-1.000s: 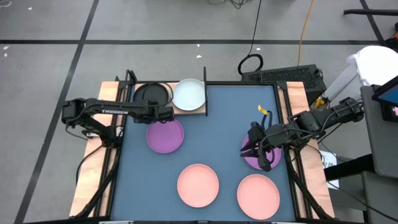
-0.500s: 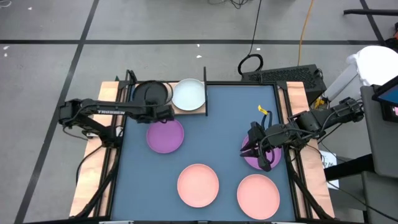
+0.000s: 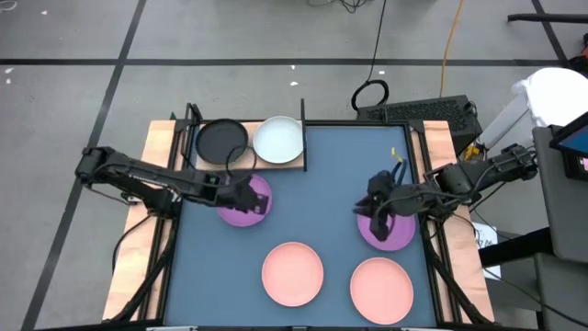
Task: Place and stack plates onto a shelf
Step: Stack the right violet plate on top of the light blue plate on the shelf
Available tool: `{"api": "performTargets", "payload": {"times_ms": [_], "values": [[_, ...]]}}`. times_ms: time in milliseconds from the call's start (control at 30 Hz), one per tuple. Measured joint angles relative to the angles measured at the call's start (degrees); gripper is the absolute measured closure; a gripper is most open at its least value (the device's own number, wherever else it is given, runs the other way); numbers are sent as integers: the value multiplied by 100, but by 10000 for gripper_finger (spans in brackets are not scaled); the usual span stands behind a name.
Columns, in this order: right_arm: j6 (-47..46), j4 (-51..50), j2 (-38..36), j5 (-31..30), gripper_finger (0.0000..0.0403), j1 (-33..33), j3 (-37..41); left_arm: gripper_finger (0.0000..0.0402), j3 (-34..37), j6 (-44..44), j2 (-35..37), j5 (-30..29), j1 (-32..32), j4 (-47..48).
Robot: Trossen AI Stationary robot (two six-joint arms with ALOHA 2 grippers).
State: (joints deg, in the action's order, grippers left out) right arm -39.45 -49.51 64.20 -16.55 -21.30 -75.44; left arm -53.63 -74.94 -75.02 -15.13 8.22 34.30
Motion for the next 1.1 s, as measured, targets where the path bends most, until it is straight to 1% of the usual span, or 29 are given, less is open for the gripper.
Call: {"api": "performTargets", "payload": {"times_ms": [100,167,233,300,400,500,567,700,800,900,1000,1100], "values": [[-434,-374,0,-284,328,35,0,400,2,124,0,72,291,-191],[-821,-643,0,-290,328,104,11,400,2,322,0,85,420,-408],[-1430,-881,0,-238,328,185,38,400,2,520,0,94,490,-617],[-2065,-1135,0,-27,328,256,65,400,2,885,0,177,505,-852],[-2632,-1274,0,357,328,359,171,400,2,1905,0,220,480,-1188],[-3206,-1358,0,599,328,414,375,400,2,2876,0,223,364,-1330],[-3666,-1415,0,740,328,459,550,399,2,3225,17,264,238,-1379],[-4575,-1432,0,1079,328,584,1035,394,2,3542,221,531,16,-1359],[-4764,-1435,0,1528,328,733,1386,393,2,3773,476,550,-108,-1350],[-4439,-1406,0,1833,328,884,1624,392,2,3960,737,550,-250,-1359],[-4122,-1373,0,1784,328,1094,1668,391,2,3994,972,552,-355,-1355],[-4000,-1371,0,1452,326,1332,1668,391,1,4026,1163,555,-413,-1363]]}}
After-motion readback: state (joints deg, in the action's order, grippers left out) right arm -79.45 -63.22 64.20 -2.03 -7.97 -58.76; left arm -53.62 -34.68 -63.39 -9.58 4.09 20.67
